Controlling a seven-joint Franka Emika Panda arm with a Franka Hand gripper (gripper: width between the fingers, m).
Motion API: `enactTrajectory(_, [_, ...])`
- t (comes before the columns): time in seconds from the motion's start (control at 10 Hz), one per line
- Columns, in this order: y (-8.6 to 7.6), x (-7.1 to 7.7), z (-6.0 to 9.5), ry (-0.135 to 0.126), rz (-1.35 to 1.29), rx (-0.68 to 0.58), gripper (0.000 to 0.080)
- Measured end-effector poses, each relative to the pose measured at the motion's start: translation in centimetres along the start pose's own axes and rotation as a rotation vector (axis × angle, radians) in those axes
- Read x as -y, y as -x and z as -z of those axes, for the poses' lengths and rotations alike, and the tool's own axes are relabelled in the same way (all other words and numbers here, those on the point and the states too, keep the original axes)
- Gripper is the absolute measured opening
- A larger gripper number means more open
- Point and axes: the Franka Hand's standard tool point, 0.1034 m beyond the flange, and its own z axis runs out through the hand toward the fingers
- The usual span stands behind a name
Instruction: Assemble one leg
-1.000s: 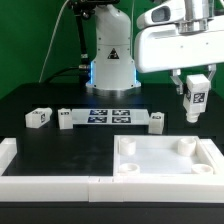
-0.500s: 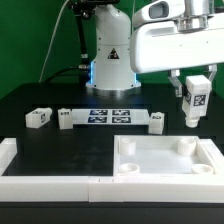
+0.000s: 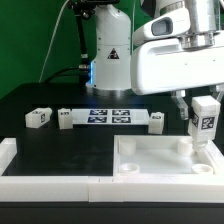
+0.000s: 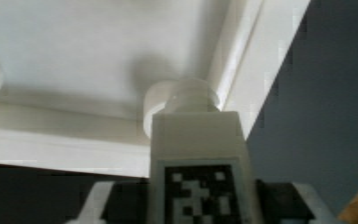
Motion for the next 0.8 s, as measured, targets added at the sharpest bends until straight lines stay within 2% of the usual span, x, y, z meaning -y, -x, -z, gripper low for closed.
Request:
enactTrajectory(0.1, [-0.1, 0.0, 0.2, -0.005, 0.014, 0.028, 0.0290])
enactTrajectory(0.3, [-0.4, -0.2, 0.2, 0.006, 0.011, -0.028, 0.0290])
enactTrajectory(0.5, [-0.2, -0.2, 0.1, 0.005, 0.011, -0.020, 0.0290])
enactTrajectory(0.6, [-0.6, -0.3, 0.0, 0.015, 0.013, -0.072, 0.0290])
enactTrajectory(0.8, [-1.2, -1.5, -0.4, 0.020, 0.026, -0.071, 0.0290])
